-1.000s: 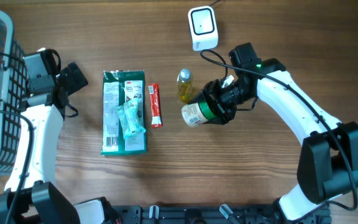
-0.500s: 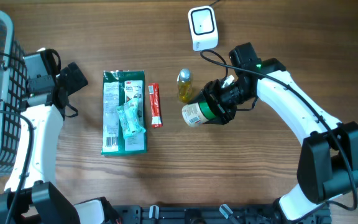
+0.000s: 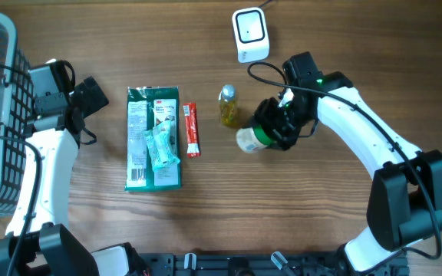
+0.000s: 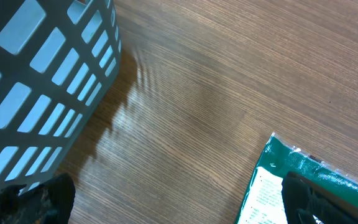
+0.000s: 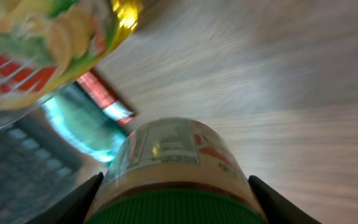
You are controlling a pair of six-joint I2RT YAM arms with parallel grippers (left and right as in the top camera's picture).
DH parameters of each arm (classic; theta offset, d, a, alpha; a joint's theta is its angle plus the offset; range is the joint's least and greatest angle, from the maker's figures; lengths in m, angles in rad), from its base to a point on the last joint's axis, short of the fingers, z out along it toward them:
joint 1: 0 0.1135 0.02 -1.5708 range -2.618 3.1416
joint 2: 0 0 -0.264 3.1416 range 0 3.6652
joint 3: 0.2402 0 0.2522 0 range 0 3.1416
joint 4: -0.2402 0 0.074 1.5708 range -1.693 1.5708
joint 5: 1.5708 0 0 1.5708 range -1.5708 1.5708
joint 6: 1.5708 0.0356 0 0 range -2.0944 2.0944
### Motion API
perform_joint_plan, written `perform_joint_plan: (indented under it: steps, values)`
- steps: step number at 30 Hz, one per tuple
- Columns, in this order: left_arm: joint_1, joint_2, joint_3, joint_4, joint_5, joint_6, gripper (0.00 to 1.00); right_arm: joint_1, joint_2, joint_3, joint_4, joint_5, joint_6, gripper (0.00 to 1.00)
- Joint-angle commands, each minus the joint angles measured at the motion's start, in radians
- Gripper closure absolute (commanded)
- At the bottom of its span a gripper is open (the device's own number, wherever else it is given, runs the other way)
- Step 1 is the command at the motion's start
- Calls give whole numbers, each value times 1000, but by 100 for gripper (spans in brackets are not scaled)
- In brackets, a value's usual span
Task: Scan the item barcode
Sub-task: 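Lift the jar with the right gripper toward the scanner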
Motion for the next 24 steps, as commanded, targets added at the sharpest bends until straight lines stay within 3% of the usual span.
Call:
perform_joint_plan:
  steps: [1, 5, 8, 13, 16, 20, 24]
  values:
    - [5, -13, 11, 3, 2, 12, 0, -12, -28, 25, -2, 120, -283, 96]
    - [5, -13, 11, 2, 2, 12, 0, -98, -28, 167, -106, 127, -383, 95]
    - [5, -13, 11, 2, 2, 12, 0, -121, -27, 424, -333, 195, -468, 96]
    - [5, -13, 11, 3, 2, 12, 0, -120, -23, 824, -544, 299, -546, 95]
    - [5, -13, 11, 2, 2, 12, 0, -120, -24, 908, -541, 303, -557, 95]
    - [5, -13, 11, 3, 2, 12, 0, -119, -2, 882, -485, 409, -558, 95]
    - [5, -13, 11, 2, 2, 12, 0, -103, 68, 812, -294, 433, -669, 95]
